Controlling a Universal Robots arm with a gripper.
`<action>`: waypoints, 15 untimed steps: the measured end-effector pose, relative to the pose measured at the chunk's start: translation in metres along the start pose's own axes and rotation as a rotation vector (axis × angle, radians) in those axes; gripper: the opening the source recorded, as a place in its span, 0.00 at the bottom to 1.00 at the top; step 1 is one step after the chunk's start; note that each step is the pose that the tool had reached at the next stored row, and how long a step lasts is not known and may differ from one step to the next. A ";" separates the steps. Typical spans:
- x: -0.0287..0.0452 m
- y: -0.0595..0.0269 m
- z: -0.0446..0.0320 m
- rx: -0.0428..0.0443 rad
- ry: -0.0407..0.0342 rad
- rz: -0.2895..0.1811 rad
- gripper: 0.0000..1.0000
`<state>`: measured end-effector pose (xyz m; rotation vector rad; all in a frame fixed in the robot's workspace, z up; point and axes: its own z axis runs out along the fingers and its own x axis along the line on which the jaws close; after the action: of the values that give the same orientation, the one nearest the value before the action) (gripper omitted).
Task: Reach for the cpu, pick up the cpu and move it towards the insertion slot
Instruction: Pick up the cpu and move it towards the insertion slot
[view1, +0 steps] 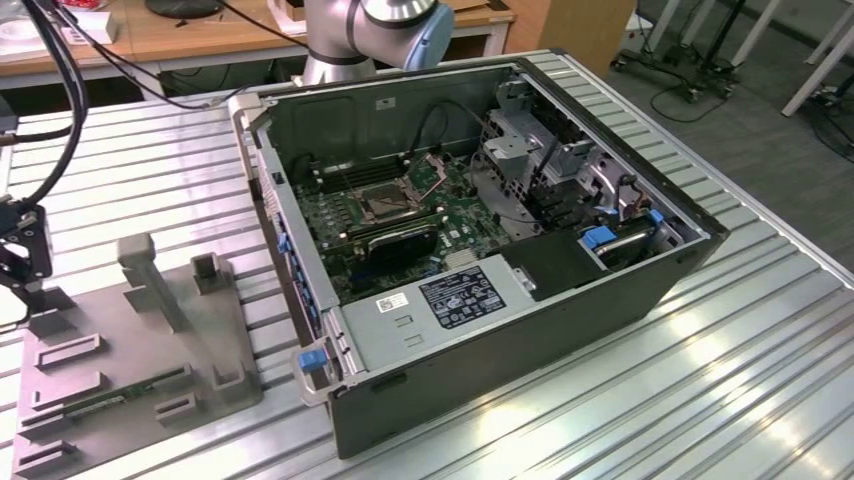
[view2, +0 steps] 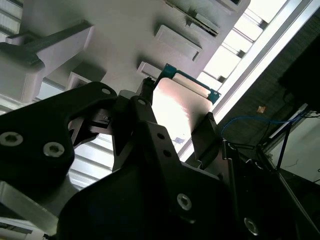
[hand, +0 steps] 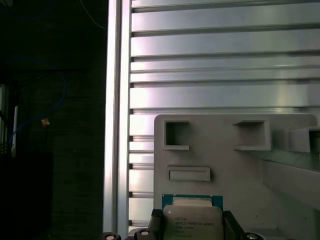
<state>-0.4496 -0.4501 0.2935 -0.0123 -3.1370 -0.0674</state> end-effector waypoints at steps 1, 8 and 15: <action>0.0000 0.0000 -0.0008 0.0000 0.0000 0.000 0.55; -0.0002 0.0002 -0.0040 -0.0001 0.0000 0.000 0.55; -0.0003 0.0003 -0.0063 0.0000 0.0002 0.000 0.55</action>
<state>-0.4493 -0.4501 0.2998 -0.0123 -3.1368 -0.0674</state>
